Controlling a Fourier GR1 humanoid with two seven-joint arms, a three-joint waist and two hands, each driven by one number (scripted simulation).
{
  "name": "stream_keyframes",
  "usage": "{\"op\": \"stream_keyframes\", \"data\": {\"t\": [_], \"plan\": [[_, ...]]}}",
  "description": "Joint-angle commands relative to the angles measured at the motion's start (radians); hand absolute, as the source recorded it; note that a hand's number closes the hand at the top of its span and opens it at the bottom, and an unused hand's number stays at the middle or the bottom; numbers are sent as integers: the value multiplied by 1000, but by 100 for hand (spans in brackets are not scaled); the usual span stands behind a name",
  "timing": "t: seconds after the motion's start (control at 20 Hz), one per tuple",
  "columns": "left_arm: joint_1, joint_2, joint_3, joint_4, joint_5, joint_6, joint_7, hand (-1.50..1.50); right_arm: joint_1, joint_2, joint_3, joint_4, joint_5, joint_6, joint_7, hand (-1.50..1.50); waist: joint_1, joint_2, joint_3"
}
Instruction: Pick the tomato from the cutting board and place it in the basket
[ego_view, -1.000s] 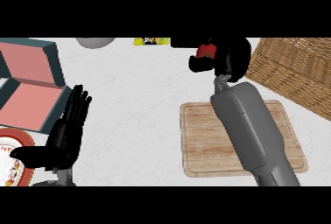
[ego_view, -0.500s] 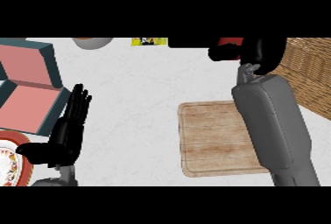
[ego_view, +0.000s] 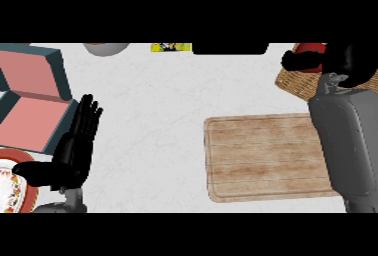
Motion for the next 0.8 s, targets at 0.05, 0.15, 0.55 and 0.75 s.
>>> {"op": "stream_keyframes", "data": {"t": [0.05,0.15,0.55,0.75], "plan": [[-2,8,29,31,17,-31,-24,0,57,-87,-101,0,-71,-23,-90,150,1,1,0],[1,15,34,-26,15,-22,33,0,20,-103,-98,-17,-60,33,-52,150,3,0,0],[25,1,25,-38,3,-38,23,0,161,-167,-165,118,-123,-71,-265,150,6,2,1],[52,-43,-21,-60,-46,-4,9,0,159,-195,-168,139,-135,-13,-270,150,5,1,0]]}}
